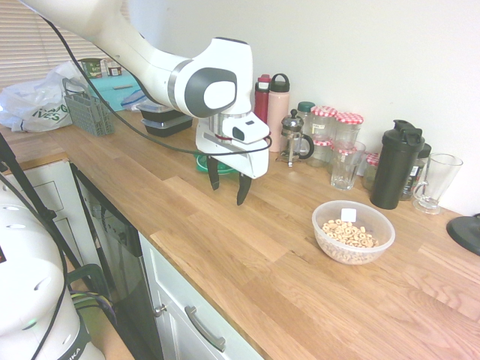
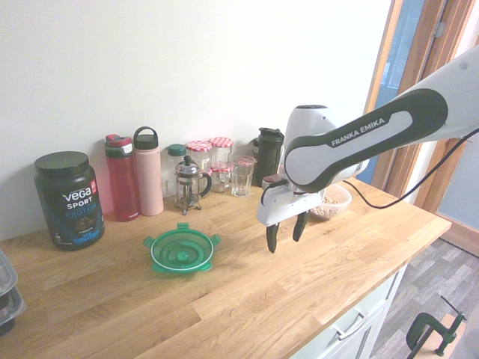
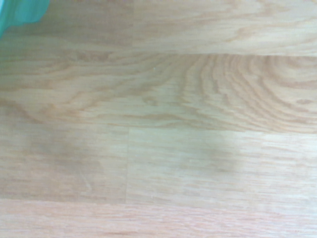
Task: Cover the lid of food container
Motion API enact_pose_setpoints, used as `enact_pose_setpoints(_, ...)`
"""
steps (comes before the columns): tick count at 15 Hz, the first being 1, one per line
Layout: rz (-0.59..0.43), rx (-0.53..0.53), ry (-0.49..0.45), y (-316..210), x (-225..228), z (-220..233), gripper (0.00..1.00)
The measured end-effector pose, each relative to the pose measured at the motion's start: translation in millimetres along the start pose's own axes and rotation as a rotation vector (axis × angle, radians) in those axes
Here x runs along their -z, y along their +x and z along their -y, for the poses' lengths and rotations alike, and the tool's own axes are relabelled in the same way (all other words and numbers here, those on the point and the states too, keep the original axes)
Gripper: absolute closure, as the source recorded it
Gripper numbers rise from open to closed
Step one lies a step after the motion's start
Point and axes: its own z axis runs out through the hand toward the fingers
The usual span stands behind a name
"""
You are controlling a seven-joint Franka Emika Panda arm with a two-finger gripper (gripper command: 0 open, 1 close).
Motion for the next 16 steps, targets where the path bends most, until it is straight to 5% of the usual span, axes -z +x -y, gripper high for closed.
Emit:
enact_pose_setpoints(3, -0.017, -0.019, 0.033, 1.8, 5.8, 6.3, 0.0)
enact_pose_setpoints(8, 0.107, 0.046, 0.297, 28.3, 46.6, 64.8, 0.0)
enact_pose_setpoints(16, 0.351, 0.214, 0.496, 88.4, -19.9, 105.6, 0.0)
